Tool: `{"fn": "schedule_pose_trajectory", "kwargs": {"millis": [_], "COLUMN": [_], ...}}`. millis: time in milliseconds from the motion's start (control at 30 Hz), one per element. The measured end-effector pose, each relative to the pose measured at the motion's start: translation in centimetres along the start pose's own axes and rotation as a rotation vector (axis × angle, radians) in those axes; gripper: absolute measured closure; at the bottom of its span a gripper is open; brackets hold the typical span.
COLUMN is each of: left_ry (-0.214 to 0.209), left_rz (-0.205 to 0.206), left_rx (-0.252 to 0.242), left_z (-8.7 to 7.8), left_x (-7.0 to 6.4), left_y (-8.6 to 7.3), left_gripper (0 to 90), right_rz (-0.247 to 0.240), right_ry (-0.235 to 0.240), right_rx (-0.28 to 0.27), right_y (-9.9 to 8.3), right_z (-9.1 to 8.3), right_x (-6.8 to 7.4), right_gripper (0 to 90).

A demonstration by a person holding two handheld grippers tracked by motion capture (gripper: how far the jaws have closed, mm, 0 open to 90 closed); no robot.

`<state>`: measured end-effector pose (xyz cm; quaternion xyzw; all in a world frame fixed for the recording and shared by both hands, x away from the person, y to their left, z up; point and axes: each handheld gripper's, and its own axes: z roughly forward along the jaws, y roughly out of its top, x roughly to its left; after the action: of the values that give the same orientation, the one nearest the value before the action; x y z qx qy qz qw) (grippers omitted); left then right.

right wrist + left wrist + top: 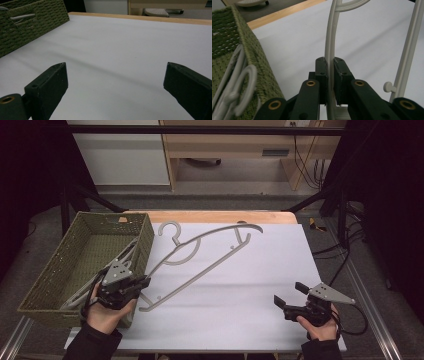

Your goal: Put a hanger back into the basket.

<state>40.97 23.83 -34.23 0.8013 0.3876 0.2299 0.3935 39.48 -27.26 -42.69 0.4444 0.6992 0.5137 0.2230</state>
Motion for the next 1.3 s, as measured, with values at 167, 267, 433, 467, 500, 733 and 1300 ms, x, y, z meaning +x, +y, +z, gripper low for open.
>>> {"fn": "schedule_pose_trajectory", "kwargs": {"millis": [167,267,433,467,500,733,1300], "left_ry": [0.033,0.045,0.072,0.082,0.091,0.152,0.309], "left_rz": [-0.01,-0.014,-0.016,-0.011,-0.006,0.012,-0.012], "left_rx": [-0.03,-0.039,-0.06,-0.063,-0.064,-0.06,-0.002], "left_z": [-0.9,-1.5,-2.5,-2.7,-3.0,-5.0,-7.2], "left_x": [0.7,1.2,1.9,2.1,2.3,5.2,12.4], "left_y": [0.2,0.3,0.7,0.9,1.0,2.0,1.2], "left_gripper": [83.0,83.0,83.0,83.0,83.0,83.0,82.9], "right_rz": [0.0,-0.001,0.004,-0.002,-0.01,-0.003,-0.001], "right_ry": [0.0,0.001,-0.001,0.003,0.006,0.008,0.0], "right_rx": [0.003,0.003,0.002,0.0,-0.002,0.012,0.02], "right_y": [0.0,0.0,0.1,0.1,0.1,0.1,0.0], "right_z": [0.0,0.1,0.1,0.1,0.1,0.4,0.6], "right_x": [0.0,0.0,0.1,0.1,0.1,0.5,0.5], "right_gripper": [5.8,5.7,5.8,5.8,5.8,5.7,5.7]}}
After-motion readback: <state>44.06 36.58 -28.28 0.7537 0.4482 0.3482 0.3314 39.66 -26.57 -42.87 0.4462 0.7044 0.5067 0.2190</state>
